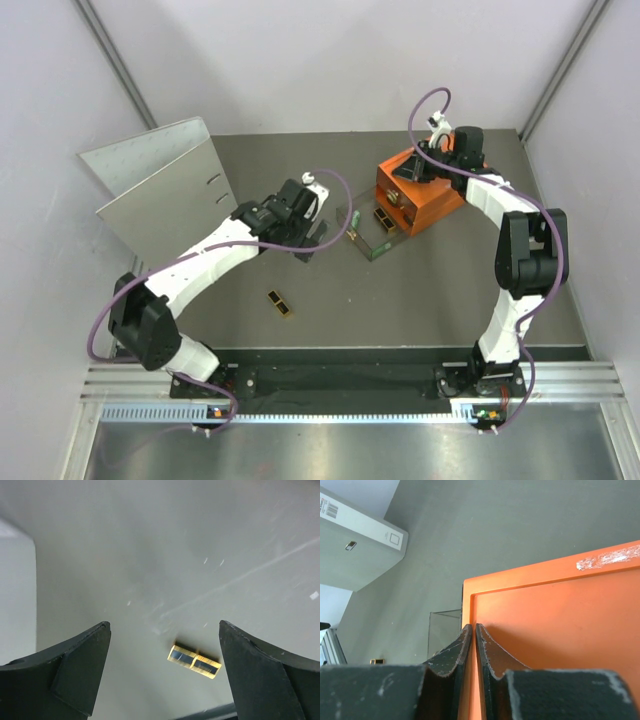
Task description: Organize the makeup
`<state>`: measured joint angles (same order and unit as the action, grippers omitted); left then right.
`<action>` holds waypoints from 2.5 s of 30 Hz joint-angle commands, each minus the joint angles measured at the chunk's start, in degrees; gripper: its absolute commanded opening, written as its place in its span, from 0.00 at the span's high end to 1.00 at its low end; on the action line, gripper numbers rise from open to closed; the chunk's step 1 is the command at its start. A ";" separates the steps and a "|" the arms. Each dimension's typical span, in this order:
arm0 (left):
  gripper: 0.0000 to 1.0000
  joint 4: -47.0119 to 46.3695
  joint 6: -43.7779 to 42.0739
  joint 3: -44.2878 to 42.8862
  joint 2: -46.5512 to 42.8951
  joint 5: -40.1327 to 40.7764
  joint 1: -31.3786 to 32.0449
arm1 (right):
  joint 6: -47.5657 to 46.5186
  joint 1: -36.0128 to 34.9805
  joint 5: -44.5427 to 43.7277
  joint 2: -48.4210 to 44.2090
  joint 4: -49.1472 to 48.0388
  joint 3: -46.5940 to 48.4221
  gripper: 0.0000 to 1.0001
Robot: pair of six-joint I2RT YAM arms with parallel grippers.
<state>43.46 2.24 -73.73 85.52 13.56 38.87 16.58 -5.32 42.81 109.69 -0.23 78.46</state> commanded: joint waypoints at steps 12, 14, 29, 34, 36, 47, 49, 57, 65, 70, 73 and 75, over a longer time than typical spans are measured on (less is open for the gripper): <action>0.06 4.26 -8.65 14.50 -6.85 -9.68 -1.61 | -4.54 -0.48 -8.27 9.23 21.06 -7.17 0.90; 0.05 3.65 -9.70 15.02 -6.68 -11.80 -1.96 | -4.62 -0.57 -8.26 9.23 21.06 -7.09 0.90; 0.02 11.82 -6.55 8.61 5.71 -23.23 -3.45 | -4.62 -0.57 -8.18 9.14 21.32 -7.09 0.90; 0.02 13.40 -7.25 8.87 6.42 -19.10 -3.45 | -4.71 -0.57 -8.27 9.23 21.50 -7.00 0.90; 0.01 13.49 -7.25 8.70 6.42 -18.92 -3.54 | -4.71 -0.57 -8.26 9.31 21.50 -6.83 0.90; 0.01 12.44 -9.62 9.92 10.28 -18.57 -3.54 | -4.98 -0.57 -8.18 9.49 21.94 -6.47 0.90; 0.01 12.35 -10.67 10.45 10.90 -19.10 -3.45 | -4.98 -0.57 -8.18 9.49 21.94 -6.56 0.90; 0.06 11.47 -11.82 11.86 11.78 -18.49 -3.45 | -4.98 -0.57 -8.18 9.58 21.94 -6.65 0.90; 0.10 8.75 -11.73 12.82 13.89 -17.79 -3.45 | -4.98 -0.48 -8.18 9.32 22.03 -6.56 0.90; 0.13 8.40 -11.91 12.56 15.47 -16.55 -3.45 | -5.06 -0.57 -8.18 9.49 21.94 -6.56 0.90; 0.20 8.13 -12.00 12.21 15.82 -16.64 -3.45 | -4.98 -0.57 -8.18 9.58 21.85 -6.56 0.90; 0.41 8.48 -12.35 11.42 16.26 -16.73 -3.54 | -5.06 -0.48 -8.18 9.49 21.76 -6.65 0.90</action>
<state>53.36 -8.97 -61.41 100.90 -3.46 35.66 16.56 -5.19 43.29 109.86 -0.40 78.48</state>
